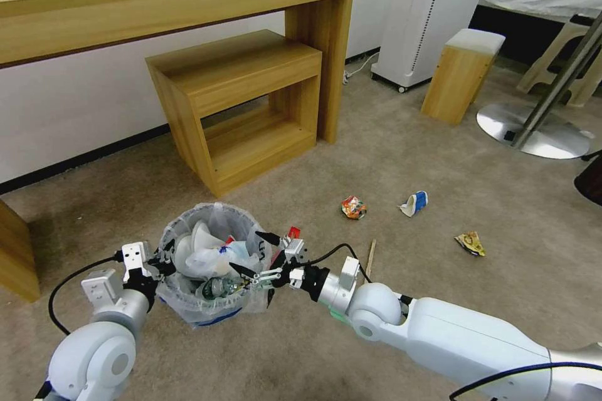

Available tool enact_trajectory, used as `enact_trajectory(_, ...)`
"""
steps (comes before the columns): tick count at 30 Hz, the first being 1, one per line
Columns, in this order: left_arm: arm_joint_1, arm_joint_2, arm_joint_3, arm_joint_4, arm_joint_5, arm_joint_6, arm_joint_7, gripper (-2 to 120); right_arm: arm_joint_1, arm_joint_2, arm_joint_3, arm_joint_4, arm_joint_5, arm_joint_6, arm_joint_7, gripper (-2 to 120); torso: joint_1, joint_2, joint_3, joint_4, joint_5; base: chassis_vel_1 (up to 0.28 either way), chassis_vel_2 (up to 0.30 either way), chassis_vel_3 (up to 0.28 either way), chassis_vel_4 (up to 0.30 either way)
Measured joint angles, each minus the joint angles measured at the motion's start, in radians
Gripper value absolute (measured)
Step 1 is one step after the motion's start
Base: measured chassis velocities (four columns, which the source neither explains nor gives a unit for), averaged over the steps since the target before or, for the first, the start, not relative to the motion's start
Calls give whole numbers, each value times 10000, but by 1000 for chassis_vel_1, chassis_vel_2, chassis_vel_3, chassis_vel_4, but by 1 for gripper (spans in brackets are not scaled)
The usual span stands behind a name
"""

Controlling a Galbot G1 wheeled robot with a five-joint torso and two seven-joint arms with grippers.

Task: Pick up the trash bin and place the garbage on the floor into it.

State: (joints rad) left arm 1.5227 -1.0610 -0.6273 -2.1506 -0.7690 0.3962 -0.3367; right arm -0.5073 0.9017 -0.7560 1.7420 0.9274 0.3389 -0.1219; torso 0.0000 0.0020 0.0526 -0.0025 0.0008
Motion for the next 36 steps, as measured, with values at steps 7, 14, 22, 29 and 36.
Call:
enact_trajectory(7, 31, -12, 8, -10, 13, -1, 13, 2, -156, 300, 548, 1, -79, 55, 189, 100, 0, 0, 0, 0, 0, 0, 0, 0, 0)
enact_trajectory(14, 59, -18, -5, 10, 29, -3, 24, 2, -244, 433, 1095, 115, -73, 71, 215, 100, 0, 0, 0, 0, 0, 0, 0, 0, 0)
enact_trajectory(22, -28, -5, -107, 494, 65, -162, 75, 2, -1184, -281, 3135, 695, 267, -419, 924, 100, 0, 0, 0, 0, 0, 0, 0, 0, 0)
enact_trajectory(29, -88, -172, -45, 758, 259, -279, 189, 2, -3143, -1125, 5326, 961, 645, -1101, 2560, 100, 0, 0, 0, -8, 1, 0, 0, 0, 0)
enact_trajectory(36, 90, -372, -182, 676, 424, -340, 201, 2, -4405, -1017, 6494, 700, 1309, -1844, 4535, 100, -1, 1, -1, -1, 2, 0, 0, 0, 0)
